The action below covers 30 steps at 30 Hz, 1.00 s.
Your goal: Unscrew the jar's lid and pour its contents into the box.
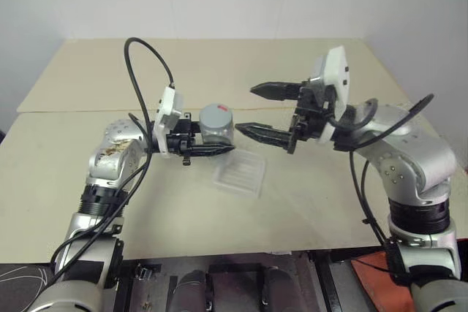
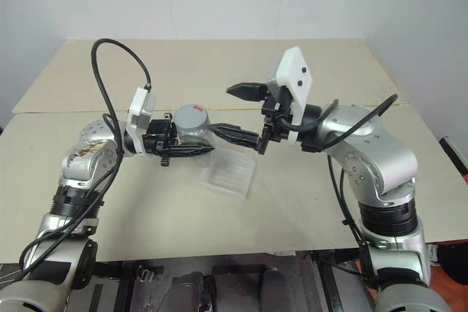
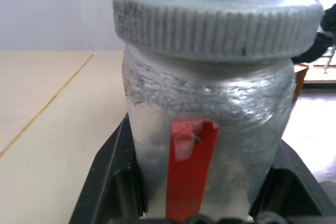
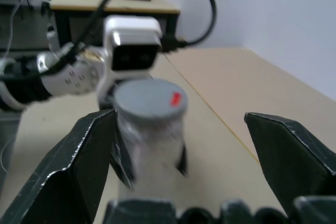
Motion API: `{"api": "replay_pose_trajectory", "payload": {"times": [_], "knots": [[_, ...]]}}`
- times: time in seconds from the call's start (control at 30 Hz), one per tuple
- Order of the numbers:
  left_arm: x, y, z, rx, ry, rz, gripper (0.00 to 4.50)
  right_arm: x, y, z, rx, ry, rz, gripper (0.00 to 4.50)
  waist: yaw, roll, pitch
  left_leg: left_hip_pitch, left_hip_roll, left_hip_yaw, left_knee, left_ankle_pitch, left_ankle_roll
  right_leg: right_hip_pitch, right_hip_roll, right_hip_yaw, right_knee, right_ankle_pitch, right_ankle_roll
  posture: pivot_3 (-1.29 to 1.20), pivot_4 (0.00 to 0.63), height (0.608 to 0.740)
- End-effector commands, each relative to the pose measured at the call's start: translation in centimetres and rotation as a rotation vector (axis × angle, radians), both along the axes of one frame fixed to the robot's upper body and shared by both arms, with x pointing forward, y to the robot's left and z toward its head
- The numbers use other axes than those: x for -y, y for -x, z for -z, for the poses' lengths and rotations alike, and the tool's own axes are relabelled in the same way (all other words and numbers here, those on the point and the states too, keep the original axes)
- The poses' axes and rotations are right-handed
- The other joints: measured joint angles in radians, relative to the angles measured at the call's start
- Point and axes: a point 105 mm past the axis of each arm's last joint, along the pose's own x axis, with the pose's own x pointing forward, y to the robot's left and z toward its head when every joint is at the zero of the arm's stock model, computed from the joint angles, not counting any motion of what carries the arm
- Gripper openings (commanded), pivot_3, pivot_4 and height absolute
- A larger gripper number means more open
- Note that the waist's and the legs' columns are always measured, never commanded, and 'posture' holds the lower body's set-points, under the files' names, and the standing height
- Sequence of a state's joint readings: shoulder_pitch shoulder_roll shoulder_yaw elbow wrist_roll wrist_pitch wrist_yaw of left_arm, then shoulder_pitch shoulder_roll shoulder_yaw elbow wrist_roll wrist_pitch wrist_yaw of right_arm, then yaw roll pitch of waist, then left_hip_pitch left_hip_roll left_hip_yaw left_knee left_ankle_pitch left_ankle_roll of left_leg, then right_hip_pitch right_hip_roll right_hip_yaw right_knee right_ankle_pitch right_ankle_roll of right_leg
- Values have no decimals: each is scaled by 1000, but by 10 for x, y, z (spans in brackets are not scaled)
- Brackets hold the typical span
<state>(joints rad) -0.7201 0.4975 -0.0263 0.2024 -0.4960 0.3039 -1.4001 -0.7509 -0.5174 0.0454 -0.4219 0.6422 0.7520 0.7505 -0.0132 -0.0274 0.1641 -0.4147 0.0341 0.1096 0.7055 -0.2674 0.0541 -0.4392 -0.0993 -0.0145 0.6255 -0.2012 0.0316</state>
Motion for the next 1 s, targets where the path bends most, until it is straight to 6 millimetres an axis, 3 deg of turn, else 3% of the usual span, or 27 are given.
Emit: {"api": "replay_pose_trajectory", "payload": {"times": [0.03,0.2,0.37,1.0], "knots": [[6,1,-10,50,5,26,1931,-18,0,-8,44,5,9,4495,0,0,0,0,0,0,0,0,0,0,0,0,0,0,0,0,150,740],[7,3,-11,55,3,33,1931,-35,-5,-6,42,6,24,4495,1,0,0,0,0,0,0,0,0,0,0,0,2,0,0,0,150,740],[5,4,-11,60,-1,31,1931,-37,-11,-4,34,0,54,4495,3,0,0,-1,0,0,0,1,-1,0,0,-1,1,0,0,0,150,740],[3,2,-13,74,-5,21,1931,3,-31,-8,28,-9,191,4495,1,0,0,-1,0,0,0,0,0,0,0,-1,1,0,0,0,150,740]]}}
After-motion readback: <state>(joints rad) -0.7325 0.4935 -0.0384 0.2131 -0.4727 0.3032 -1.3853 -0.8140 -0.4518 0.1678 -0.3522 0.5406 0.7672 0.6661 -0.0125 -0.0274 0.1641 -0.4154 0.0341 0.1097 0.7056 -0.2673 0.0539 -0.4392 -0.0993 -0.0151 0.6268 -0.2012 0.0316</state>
